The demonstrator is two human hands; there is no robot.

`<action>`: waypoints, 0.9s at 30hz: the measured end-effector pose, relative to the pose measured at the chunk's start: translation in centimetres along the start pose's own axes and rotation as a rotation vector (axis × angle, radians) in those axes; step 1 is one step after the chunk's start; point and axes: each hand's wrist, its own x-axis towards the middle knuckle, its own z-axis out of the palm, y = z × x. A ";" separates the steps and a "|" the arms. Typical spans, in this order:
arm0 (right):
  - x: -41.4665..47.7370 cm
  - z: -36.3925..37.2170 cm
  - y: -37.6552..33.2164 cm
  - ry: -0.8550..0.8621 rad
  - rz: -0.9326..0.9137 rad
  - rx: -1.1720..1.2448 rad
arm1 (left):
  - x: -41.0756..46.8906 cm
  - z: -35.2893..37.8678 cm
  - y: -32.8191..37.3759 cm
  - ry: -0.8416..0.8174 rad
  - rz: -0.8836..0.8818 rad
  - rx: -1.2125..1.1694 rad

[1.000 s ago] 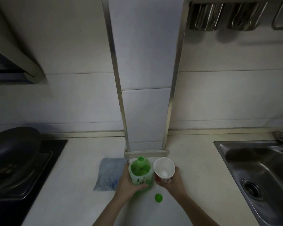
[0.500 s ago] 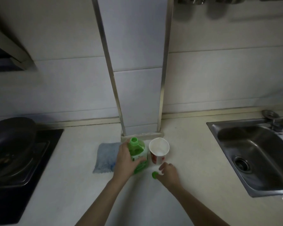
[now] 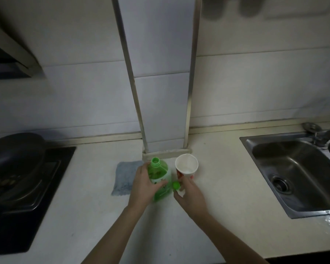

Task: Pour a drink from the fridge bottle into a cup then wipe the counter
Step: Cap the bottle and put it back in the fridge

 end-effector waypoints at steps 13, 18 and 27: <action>6.5 -5.3 -9.1 -0.070 -0.299 -0.175 | -0.3 -0.1 0.0 0.008 0.103 0.001; 7.7 -6.2 -10.7 -0.167 -0.343 -0.265 | -0.1 0.1 -0.1 0.012 0.099 0.032; 8.8 -6.4 -13.4 -0.377 -0.409 -0.475 | 0.0 0.1 -0.1 -0.022 0.023 0.003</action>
